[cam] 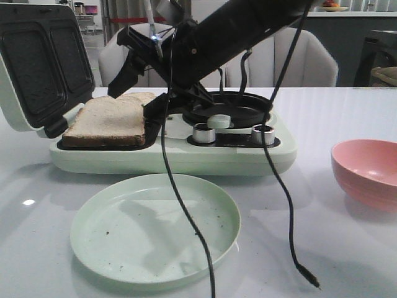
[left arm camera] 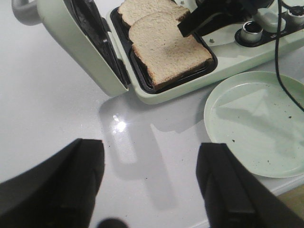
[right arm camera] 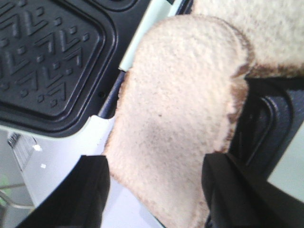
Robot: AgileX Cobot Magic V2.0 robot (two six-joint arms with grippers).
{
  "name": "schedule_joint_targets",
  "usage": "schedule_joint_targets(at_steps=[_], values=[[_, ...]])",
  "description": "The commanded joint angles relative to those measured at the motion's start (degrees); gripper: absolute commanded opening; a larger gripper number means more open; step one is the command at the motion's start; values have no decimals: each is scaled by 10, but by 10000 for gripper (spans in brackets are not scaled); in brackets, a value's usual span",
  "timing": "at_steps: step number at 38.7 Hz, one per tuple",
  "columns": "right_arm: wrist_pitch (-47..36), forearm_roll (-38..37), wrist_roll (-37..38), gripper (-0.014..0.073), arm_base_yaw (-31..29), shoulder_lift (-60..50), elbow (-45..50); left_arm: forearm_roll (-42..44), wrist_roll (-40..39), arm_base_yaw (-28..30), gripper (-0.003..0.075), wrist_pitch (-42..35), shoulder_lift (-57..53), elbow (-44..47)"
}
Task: Make breakfast with bread and shrimp
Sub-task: 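Carry the bread with the right gripper onto the first slice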
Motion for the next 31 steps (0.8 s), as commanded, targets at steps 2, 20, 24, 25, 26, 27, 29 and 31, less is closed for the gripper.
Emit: schedule_joint_targets(at_steps=[2,20,24,25,26,27,29,31], values=[[11,-71,24,529,-4,-88,-21,10,-1,-5,476,-41,-2,-16],[152,-517,262,359,-3,-326,27,10,-1,-5,476,-41,-2,-16],[168,-593,318,341,-3,-381,77,10,-1,-5,476,-41,-2,-16],[170,-610,328,341,-3,-397,93,10,-1,-5,476,-41,-2,-16],[170,-625,341,341,-3,-410,107,10,-1,-5,476,-41,-2,-16],[169,-634,350,341,-3,-427,125,10,-1,-5,476,-41,-2,-16],[166,-648,364,341,-3,-455,158,10,-1,-5,476,-41,-2,-16],[160,-651,368,341,-3,-485,188,10,-1,-5,476,-41,-2,-16]])
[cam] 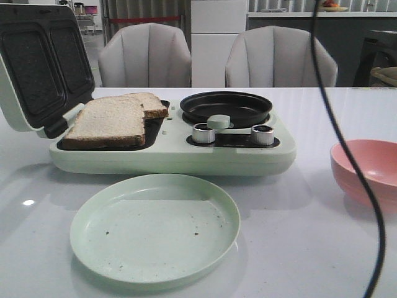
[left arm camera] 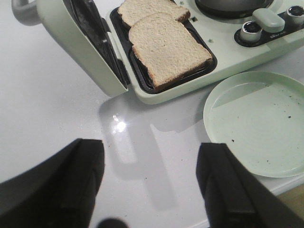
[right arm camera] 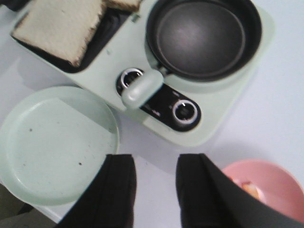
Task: Make breakfast with bread and shrimp
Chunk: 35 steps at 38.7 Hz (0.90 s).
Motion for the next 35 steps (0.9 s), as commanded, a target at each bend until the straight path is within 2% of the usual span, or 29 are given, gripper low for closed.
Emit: schedule_joint_targets(at_steps=[1,11,20,28,35], values=[[-34,-24,22,341,-3,-75,48,10,-1,-5,476,-41,-2,-16],[-69,-24,22,341,-3,-218,208,10,-1,-5,476,-41,-2,-16],[-102,-24,24,341,-3,-315,303,10,-1,-5,476,-45,-1,-16],[-123,-24,24,341,-3,-357,329,2,-1,-5,476,-44,5,-24],[-123,-24,24,341,-3,-358,329,2,-1,-2,476,45,70,-74]])
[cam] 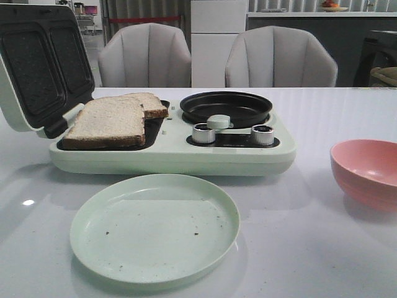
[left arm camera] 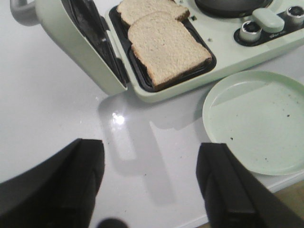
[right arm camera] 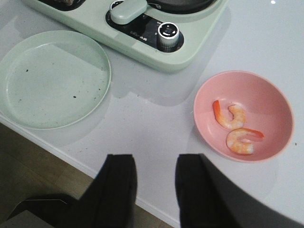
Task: Make breakfast with bread and shrimp
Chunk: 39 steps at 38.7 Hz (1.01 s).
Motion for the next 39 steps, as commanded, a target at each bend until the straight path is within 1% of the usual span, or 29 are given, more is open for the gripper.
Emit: schedule_joint_targets(at_steps=[1,4,8,12,14,16,20,24,25,29,33,39], values=[[-43,-8,1,341,-3,-3,-15,7,-2,1,476,21,50,-47],[-43,-8,1,341,-3,-3,-15,11,-2,18,476,49,104,-65],[-43,-8,1,341,-3,-3,-15,12,-2,62,476,61,170,-89],[-43,-8,1,341,-3,-3,-15,7,3,132,476,61,222,-110],[-43,-8,1,341,-3,-3,-15,-14,28,173,476,55,244,-123],[-43,-8,1,341,-3,-3,-15,-49,62,211,476,45,259,-132],[-43,-8,1,341,-3,-3,-15,-157,158,290,476,20,282,-149],[-43,-8,1,341,-3,-3,-15,-257,233,363,476,2,309,-169],[-43,-8,1,341,-3,-3,-15,-294,258,386,476,-2,320,-177],[-43,-8,1,341,-3,-3,-15,-378,320,433,473,-1,360,-208],[-43,-8,1,341,-3,-3,-15,-426,343,463,431,0,403,-250],[-43,-8,1,341,-3,-3,-15,-435,343,475,312,0,467,-312]])
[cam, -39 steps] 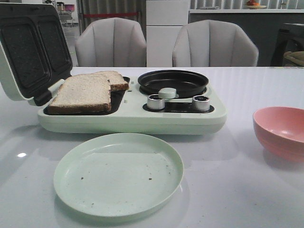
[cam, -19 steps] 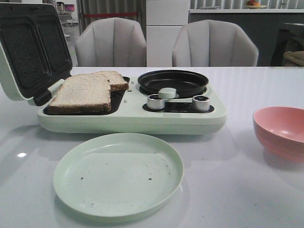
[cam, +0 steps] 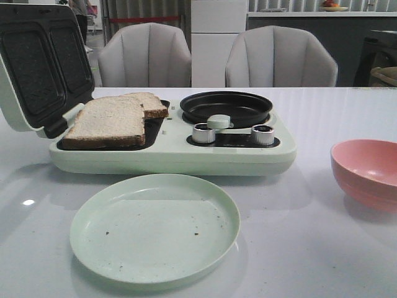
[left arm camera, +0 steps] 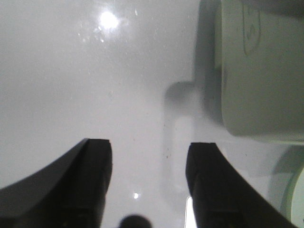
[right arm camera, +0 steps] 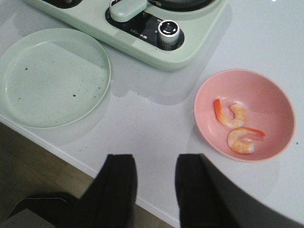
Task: Make breakfast with bread and shrimp
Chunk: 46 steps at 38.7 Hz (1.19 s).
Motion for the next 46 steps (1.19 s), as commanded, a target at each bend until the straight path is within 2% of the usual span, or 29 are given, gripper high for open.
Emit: schedule_joint_targets(at_steps=[1,7,14,22,37,46], values=[[-42,-8,1,341,-3,-3,-15,-31,6,4,295,-25,19,-57],[-42,-8,1,341,-3,-3,-15,-58,6,4,187,-30,75,-119],[-42,-8,1,341,-3,-3,-15,-122,6,4,99,-47,127,-172],[-42,-8,1,341,-3,-3,-15,-209,10,4,99,-35,163,-209],[-42,-8,1,341,-3,-3,-15,-356,101,4,99,54,164,-220],[-42,-8,1,341,-3,-3,-15,-371,141,-35,99,98,158,-220]])
